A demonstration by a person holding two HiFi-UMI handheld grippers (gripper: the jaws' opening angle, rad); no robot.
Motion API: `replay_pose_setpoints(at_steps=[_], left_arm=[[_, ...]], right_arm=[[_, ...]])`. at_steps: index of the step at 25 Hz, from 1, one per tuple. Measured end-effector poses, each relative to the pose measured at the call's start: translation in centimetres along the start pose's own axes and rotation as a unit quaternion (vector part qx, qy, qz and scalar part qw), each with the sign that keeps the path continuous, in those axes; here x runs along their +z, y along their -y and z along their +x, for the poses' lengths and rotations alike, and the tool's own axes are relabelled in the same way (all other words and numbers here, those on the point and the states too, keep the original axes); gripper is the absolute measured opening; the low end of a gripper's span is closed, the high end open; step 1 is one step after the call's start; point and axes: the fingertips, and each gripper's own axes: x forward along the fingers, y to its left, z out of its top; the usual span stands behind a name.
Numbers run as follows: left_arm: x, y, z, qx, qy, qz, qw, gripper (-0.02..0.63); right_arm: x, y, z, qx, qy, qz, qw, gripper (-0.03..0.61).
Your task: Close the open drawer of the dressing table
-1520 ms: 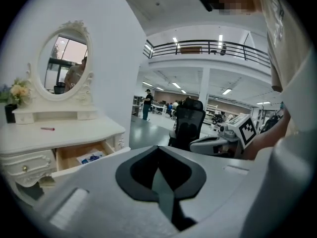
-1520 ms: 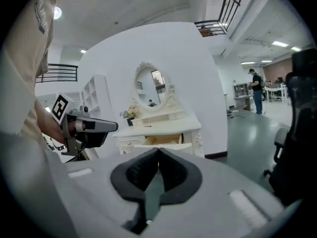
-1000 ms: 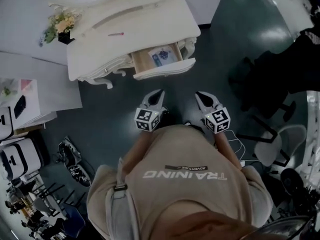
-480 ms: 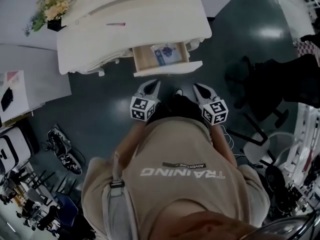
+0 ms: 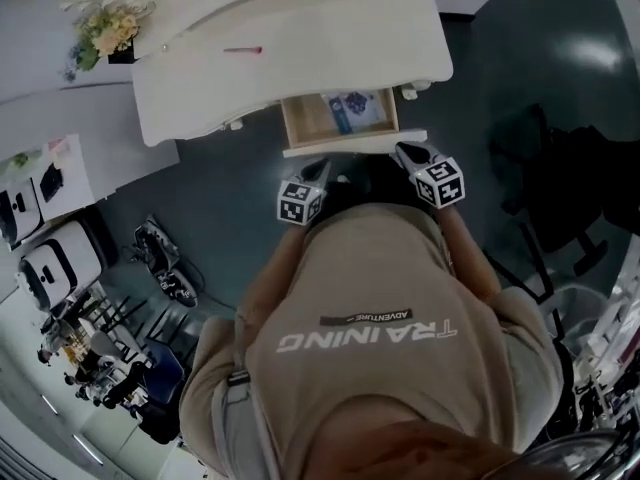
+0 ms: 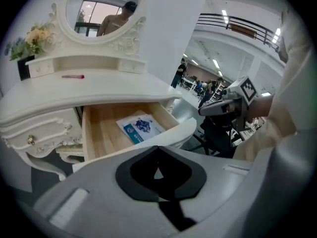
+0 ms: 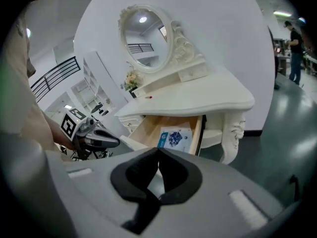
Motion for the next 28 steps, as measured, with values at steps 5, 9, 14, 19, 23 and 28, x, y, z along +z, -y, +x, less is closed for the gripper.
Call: replay_pose_setpoints(at_steps=[5, 9, 14, 19, 23, 28], left_arm=[[-3.4, -1.1, 2.0, -0.001, -0.05, -0.081, 0.9955, 0.002], [-5.1, -3.1, 3.0, 0.001, -0.07, -0.131, 0.9889, 0.002], [-6.0, -4.3, 3.7, -0.022, -0.089, -0.133, 0.9868, 0.002], [-5.3, -5.5, 3.5, -0.044, -0.094, -0.119, 0.9875, 0.002], [-4.7, -7.2, 4.0, -0.054, -0.087, -0.126, 0.9867, 0.002], [-5.2, -8.5, 3.8, -0.062, -0.081, -0.171, 0.9799, 0.002]], right_arm=[[-3.0, 1.2, 1.1, 0.034, -0.067, 0.028, 0.997, 0.005], [-6.8, 2.3, 1.9, 0.034, -0.121, 0.054, 0.991, 0.005], [-9.5, 3.3, 3.1, 0.025, -0.167, 0.099, 0.981, 0.005], [-8.8, 3.2, 4.2, 0.018, -0.188, 0.114, 0.975, 0.005], [-8.1, 3.1, 5.2, 0.012, -0.204, 0.077, 0.976, 0.005], [-7.9, 2.1, 6.4, 0.026, -0.216, 0.058, 0.974, 0.005]])
